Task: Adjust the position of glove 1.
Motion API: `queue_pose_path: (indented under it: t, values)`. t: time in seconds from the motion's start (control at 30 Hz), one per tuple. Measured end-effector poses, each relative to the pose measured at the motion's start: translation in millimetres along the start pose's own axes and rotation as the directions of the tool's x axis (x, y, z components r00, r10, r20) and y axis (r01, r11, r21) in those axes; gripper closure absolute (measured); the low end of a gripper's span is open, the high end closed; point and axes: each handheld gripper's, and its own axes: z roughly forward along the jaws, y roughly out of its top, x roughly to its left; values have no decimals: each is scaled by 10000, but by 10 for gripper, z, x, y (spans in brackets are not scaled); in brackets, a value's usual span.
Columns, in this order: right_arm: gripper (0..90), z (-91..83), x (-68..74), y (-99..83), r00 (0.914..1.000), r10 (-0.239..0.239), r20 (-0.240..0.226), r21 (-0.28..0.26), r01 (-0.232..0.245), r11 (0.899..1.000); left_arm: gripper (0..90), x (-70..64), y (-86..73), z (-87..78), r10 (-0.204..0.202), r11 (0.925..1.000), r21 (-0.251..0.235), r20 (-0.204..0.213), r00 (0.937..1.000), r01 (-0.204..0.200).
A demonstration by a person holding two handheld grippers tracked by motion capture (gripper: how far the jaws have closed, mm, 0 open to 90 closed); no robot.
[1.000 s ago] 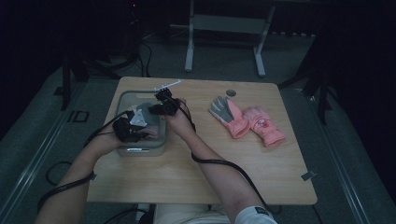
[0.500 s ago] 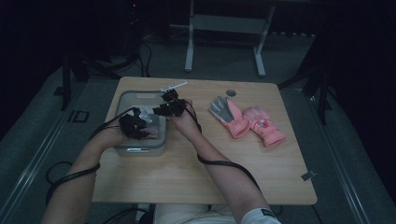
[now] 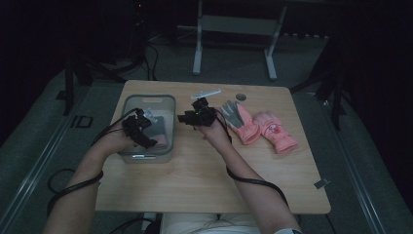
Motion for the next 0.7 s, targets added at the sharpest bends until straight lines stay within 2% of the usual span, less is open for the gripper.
queue_pose_path:
  t: [0.07,0.2,0.23,0.3,0.37,0.53,0.6,0.7]
  values:
    - [572,-100,-10,-55,9999,-166,-26,14,166,9999,146,-70,38,-64,-107,9983,-574,69,9999,111]
    - [567,-299,-28,-150,9977,-673,49,-42,673,9977,122,-272,128,-110,-69,9870,-1602,551,9985,156]
    - [568,-351,-33,-170,9965,-824,135,-49,825,9966,121,-319,158,-109,-79,9864,-1627,831,9965,214]
    - [570,-469,-61,-211,9944,-1033,240,-70,1035,9946,120,-428,218,-95,194,9873,-1589,971,9951,-37]
    - [575,-557,-100,-240,9931,-1132,310,-41,1134,9935,103,-527,275,-71,329,9858,-1677,1195,9923,-125]
    - [609,-779,-264,-346,9903,-1214,678,-92,1223,9925,72,-782,386,-32,908,9729,-2253,1652,9821,-521]
    - [615,-857,-352,-393,9890,-1241,809,-128,1255,9920,68,-903,424,0,1213,9685,-2362,1697,9780,-791]
    - [626,-970,-507,-462,9849,-1235,1210,-45,1249,9922,64,-1053,448,50,1352,9626,-2581,1937,9717,-825]
